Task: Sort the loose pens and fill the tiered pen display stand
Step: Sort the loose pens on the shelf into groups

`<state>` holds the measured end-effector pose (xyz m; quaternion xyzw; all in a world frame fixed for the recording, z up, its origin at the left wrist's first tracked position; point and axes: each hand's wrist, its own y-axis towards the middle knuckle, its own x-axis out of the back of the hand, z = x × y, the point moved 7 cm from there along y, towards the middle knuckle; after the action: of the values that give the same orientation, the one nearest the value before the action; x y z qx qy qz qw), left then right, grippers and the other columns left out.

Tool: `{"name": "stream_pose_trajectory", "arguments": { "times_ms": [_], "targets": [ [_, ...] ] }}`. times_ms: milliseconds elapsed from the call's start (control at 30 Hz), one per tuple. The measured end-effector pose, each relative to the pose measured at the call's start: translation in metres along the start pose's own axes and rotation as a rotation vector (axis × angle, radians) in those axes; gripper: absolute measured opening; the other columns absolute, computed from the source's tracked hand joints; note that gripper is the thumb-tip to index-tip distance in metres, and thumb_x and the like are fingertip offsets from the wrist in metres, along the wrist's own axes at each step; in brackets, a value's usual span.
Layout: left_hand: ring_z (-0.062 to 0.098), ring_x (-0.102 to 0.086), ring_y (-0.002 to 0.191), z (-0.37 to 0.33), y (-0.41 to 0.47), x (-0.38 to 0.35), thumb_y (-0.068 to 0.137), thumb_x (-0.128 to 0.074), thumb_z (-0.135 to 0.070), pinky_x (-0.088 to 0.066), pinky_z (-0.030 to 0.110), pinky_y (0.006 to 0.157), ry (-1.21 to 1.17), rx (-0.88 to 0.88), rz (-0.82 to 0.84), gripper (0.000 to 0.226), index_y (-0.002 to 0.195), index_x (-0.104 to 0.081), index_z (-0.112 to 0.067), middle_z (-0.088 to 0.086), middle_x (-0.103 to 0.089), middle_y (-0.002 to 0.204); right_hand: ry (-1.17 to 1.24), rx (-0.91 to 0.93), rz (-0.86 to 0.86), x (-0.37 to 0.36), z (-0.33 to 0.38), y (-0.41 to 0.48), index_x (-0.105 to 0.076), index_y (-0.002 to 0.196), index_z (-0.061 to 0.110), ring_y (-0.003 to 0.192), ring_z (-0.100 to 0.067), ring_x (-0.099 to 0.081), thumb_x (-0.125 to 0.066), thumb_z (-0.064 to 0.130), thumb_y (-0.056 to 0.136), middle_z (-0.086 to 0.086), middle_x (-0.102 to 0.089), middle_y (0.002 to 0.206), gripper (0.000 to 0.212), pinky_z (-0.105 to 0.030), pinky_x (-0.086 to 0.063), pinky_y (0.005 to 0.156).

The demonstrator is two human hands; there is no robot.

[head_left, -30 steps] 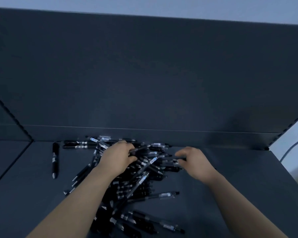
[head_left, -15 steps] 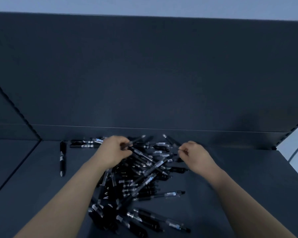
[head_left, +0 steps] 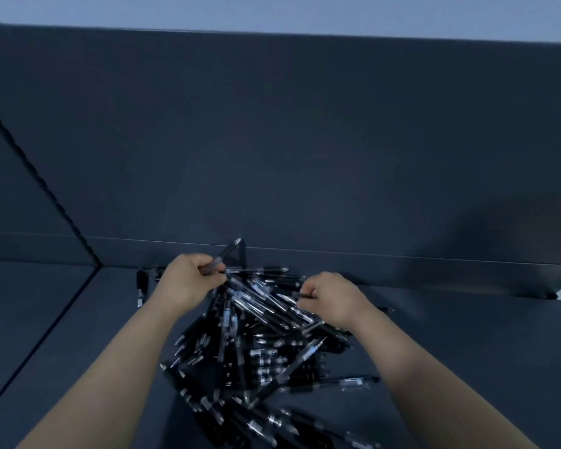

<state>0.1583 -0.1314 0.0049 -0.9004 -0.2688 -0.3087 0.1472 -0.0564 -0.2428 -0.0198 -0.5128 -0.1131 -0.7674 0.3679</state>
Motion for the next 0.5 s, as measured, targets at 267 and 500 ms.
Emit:
{"name": "stream_pose_trajectory", "arguments": {
  "times_ms": [267,500],
  "targets": [
    [0.009,-0.062,0.079,0.001,0.001,-0.009,0.080,-0.076,-0.011,-0.041,0.009,0.065,-0.021,-0.002,0.064,0.017,0.095,-0.071,-0.015,0.002,-0.070,0.089,-0.085,-0.073,0.054,-0.001,0.004,0.010,-0.073,0.092,0.010,0.089,-0.023,-0.068,-0.071,0.022,0.083,-0.006,-0.072,0.095,0.015,-0.033,-0.055,0.081],
    [0.010,-0.064,0.082,-0.003,0.003,-0.021,0.080,-0.076,-0.016,-0.041,0.011,0.065,0.019,-0.038,0.113,0.015,0.094,-0.070,-0.020,-0.007,-0.070,0.085,-0.202,-0.098,0.107,-0.002,-0.001,0.005,-0.047,0.060,0.016,0.059,-0.019,-0.046,-0.056,0.020,0.092,0.000,-0.046,0.064,0.034,-0.028,-0.037,0.055]
  ]
}}
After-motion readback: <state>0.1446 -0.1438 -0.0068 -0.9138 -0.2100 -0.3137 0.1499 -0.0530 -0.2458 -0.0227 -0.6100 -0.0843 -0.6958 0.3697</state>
